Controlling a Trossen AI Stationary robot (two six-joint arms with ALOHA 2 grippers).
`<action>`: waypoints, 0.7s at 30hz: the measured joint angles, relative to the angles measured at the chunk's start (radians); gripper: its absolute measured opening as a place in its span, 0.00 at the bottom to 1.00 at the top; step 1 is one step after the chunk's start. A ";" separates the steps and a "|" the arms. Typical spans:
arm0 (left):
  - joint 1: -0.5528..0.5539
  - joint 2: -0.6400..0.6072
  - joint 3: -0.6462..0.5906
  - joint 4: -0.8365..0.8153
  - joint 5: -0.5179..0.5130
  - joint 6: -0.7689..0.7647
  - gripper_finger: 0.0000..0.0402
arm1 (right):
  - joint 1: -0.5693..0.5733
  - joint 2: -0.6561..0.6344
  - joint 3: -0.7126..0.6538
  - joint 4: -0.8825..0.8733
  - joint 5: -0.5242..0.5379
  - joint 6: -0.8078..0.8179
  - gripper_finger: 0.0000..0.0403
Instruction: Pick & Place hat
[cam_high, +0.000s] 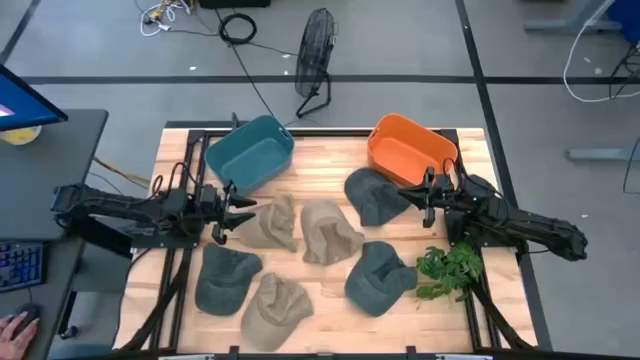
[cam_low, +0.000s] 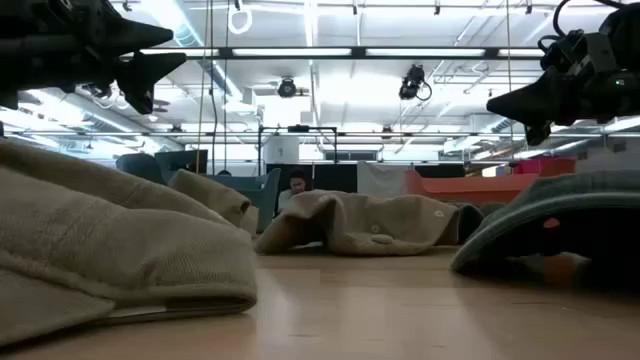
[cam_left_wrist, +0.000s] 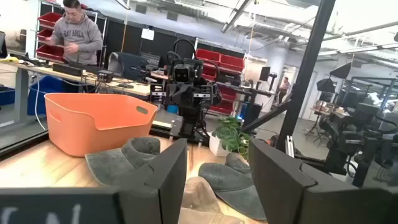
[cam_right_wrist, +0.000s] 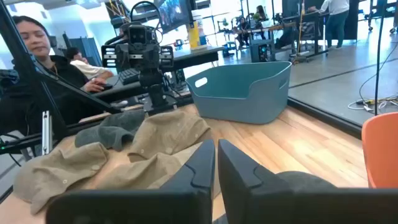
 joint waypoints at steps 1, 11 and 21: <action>0.000 0.000 0.000 0.000 0.000 0.000 0.44 | 0.000 0.000 0.000 0.000 0.000 0.000 0.06; 0.000 0.000 0.000 0.000 0.000 -0.001 0.44 | 0.000 0.000 0.000 0.000 0.001 -0.053 0.06; 0.008 0.000 0.003 0.103 -0.029 -0.070 0.44 | 0.000 0.001 0.000 0.036 0.024 0.079 0.06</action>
